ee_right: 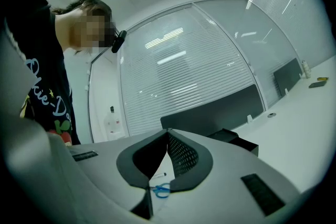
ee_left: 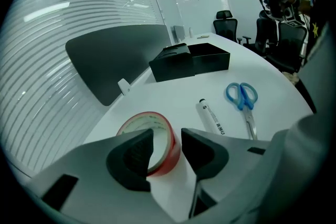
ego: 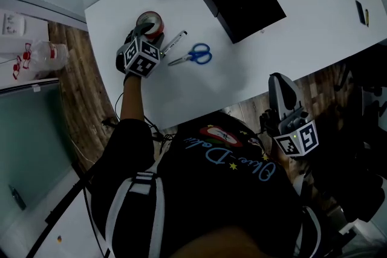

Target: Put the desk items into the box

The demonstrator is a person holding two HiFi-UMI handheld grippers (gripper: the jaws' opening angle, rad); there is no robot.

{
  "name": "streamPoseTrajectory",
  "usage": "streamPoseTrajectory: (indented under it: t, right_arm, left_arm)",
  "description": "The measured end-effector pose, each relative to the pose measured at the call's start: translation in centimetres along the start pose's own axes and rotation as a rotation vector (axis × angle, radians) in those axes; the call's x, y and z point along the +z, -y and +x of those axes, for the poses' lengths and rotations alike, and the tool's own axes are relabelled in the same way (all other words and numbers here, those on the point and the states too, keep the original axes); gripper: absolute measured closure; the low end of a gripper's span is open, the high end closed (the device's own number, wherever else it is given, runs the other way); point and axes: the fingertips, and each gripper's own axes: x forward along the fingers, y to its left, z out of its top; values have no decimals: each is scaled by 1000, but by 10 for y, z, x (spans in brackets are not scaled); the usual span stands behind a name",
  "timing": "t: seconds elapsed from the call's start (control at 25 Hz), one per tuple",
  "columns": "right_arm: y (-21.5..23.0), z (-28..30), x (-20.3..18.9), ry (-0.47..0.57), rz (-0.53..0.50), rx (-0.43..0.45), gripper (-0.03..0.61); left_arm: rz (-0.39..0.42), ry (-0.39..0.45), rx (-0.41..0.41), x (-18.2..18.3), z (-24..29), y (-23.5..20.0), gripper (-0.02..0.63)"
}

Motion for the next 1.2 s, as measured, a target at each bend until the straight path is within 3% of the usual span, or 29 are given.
streamPoseTrajectory:
  t: [0.4,0.84,1.0,1.2]
  right_arm:
    - [0,-8,0,17,-2,-40,548]
    - [-4,-10,0,20,-8,-57,548]
    - [-4,-10,-2,19,-6,-59,548]
    - [-6,-3,-3,19,-2,-38,548]
  left_arm:
    - [135,-77,38,-6,7,1,440]
    - [205,-105,-9,-4,6,7,502]
    - [176,-102,-9,-3,4,8,512]
    - [69,-32,-8,7,-9,7,520]
